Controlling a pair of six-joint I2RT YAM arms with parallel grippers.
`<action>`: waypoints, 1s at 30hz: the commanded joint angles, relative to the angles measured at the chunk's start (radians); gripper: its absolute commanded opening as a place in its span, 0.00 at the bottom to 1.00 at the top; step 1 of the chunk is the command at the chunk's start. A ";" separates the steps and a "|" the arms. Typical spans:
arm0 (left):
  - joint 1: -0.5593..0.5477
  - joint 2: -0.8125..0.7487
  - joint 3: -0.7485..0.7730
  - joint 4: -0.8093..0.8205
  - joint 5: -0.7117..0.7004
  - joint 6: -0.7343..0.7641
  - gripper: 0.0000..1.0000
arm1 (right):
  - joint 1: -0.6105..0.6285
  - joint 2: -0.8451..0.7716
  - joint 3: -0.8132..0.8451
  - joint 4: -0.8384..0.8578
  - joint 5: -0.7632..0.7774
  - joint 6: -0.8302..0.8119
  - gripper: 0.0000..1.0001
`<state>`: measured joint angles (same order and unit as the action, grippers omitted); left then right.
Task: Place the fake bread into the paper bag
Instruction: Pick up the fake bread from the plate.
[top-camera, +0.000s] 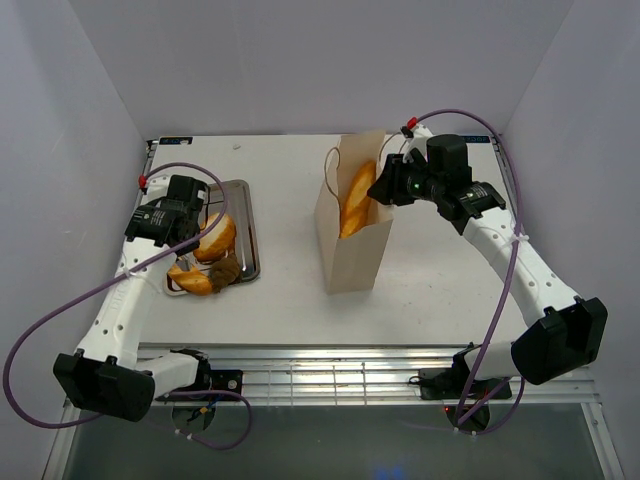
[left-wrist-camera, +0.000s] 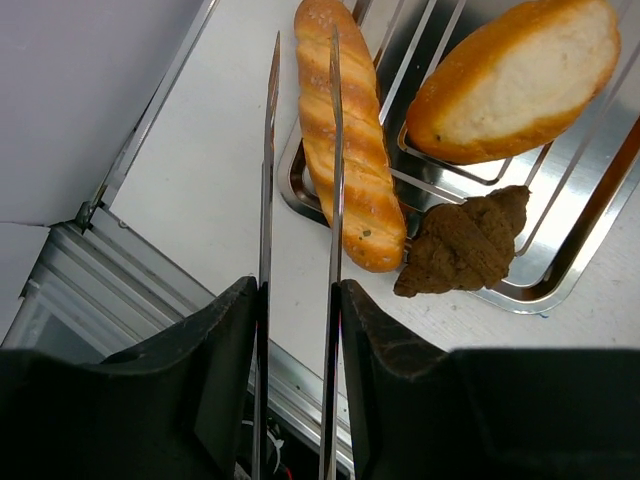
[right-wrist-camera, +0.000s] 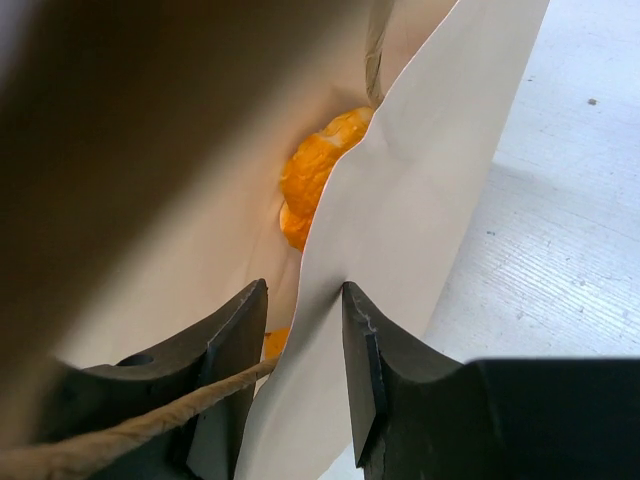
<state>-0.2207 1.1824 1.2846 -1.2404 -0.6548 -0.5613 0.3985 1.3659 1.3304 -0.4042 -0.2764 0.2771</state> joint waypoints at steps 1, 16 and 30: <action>0.017 -0.018 -0.016 0.012 -0.029 0.015 0.48 | -0.004 -0.022 -0.011 0.051 -0.043 0.010 0.42; 0.041 -0.015 -0.071 0.113 0.009 0.078 0.59 | -0.004 -0.045 -0.031 0.064 -0.067 0.008 0.42; 0.083 0.020 -0.134 0.196 0.061 0.110 0.62 | -0.006 -0.065 -0.039 0.062 -0.076 0.011 0.42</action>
<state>-0.1535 1.2026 1.1629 -1.0870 -0.6041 -0.4694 0.3939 1.3338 1.2938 -0.3740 -0.3202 0.2844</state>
